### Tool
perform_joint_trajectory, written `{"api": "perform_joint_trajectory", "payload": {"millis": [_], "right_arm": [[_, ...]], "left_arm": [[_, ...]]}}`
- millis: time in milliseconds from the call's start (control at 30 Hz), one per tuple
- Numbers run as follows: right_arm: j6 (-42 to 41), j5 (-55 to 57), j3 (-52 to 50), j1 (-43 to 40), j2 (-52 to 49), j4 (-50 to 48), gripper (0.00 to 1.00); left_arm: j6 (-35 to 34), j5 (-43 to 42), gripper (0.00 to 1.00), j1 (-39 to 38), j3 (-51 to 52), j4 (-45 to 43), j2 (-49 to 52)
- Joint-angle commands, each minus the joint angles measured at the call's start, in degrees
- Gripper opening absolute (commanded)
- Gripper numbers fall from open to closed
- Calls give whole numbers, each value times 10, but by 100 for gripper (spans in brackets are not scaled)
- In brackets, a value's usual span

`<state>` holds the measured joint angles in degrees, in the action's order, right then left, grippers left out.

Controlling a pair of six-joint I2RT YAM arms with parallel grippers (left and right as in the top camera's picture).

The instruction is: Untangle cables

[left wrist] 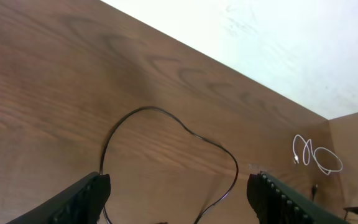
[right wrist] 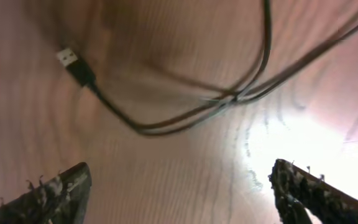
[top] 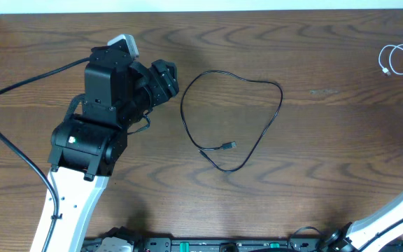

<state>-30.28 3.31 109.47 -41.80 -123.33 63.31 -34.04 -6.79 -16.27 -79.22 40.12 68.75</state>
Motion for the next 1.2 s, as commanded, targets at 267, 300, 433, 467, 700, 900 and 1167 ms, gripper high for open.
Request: {"api": "perform_joint_trajectory", "payload": {"millis": [267, 300, 433, 467, 700, 900, 1167], "right_arm": [[186, -313, 7, 20, 99, -22, 93], [205, -338, 7, 25, 105, -22, 93], [292, -429, 7, 72, 122, -9, 93], [306, -429, 7, 89, 122, -1, 92], [371, -377, 0, 235, 88, 42, 89], [396, -374, 0, 319, 34, 25, 84], [407, -399, 0, 393, -66, -21, 74]], "left_arm": [[11, 0, 75, 2, -7, 1, -3], [11, 0, 75, 2, -7, 1, -3], [43, -1, 75, 2, -7, 5, -3], [52, 0, 76, 2, -7, 10, -3], [94, 4, 75, 2, -7, 50, -3], [116, 15, 75, 2, -7, 86, -3], [115, 15, 75, 2, -7, 93, -3]]}}
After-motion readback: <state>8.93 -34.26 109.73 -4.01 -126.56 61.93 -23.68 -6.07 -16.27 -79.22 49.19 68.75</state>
